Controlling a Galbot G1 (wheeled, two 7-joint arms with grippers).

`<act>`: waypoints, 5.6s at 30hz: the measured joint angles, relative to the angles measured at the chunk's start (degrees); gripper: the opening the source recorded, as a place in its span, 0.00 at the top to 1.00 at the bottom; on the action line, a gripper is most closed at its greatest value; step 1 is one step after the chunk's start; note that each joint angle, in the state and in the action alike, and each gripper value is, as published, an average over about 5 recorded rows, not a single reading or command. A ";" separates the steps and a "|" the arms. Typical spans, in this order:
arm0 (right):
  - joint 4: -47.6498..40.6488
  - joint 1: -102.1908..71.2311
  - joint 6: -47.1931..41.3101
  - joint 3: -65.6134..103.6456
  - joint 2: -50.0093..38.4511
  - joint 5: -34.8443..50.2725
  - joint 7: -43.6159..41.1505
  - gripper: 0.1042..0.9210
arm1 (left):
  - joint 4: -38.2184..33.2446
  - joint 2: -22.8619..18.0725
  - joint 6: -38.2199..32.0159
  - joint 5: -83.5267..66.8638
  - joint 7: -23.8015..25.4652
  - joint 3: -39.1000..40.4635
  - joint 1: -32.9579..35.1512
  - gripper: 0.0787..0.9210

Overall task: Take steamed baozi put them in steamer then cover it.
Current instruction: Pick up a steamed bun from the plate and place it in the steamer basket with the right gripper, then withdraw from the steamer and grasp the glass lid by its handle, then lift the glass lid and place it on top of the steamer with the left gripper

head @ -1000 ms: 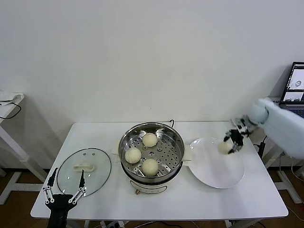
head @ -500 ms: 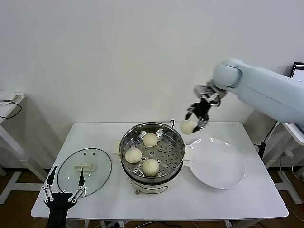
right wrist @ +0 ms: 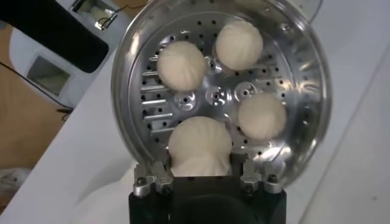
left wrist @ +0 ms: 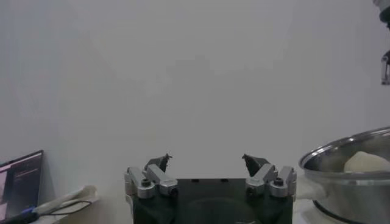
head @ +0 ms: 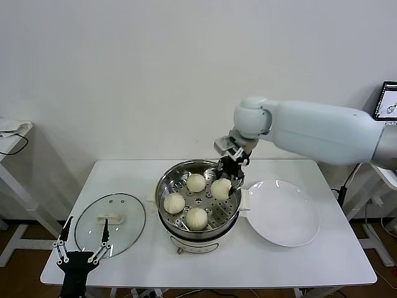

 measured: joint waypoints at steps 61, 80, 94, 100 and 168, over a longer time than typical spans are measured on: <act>9.18 -80.50 27.41 82.30 -14.77 0.86 75.78 0.12 | 15.91 4.57 9.56 34.53 -6.70 -3.74 -12.92 0.12; 10.52 -108.50 32.80 100.23 -0.60 -5.72 81.14 0.12 | 31.94 6.32 5.93 60.94 -9.01 -3.36 -20.14 0.12; 10.78 -112.88 33.61 102.82 2.62 -7.83 80.81 0.12 | 36.66 7.00 6.61 67.54 -9.34 -3.08 -26.10 0.12; 10.70 -113.59 33.65 102.97 3.54 -8.50 80.37 0.12 | 37.59 7.26 7.47 68.79 -8.96 -2.79 -28.17 0.12; 13.64 -114.70 33.40 103.93 5.29 -9.75 81.26 0.12 | 5.85 14.09 20.52 62.38 3.92 -3.86 -30.32 0.87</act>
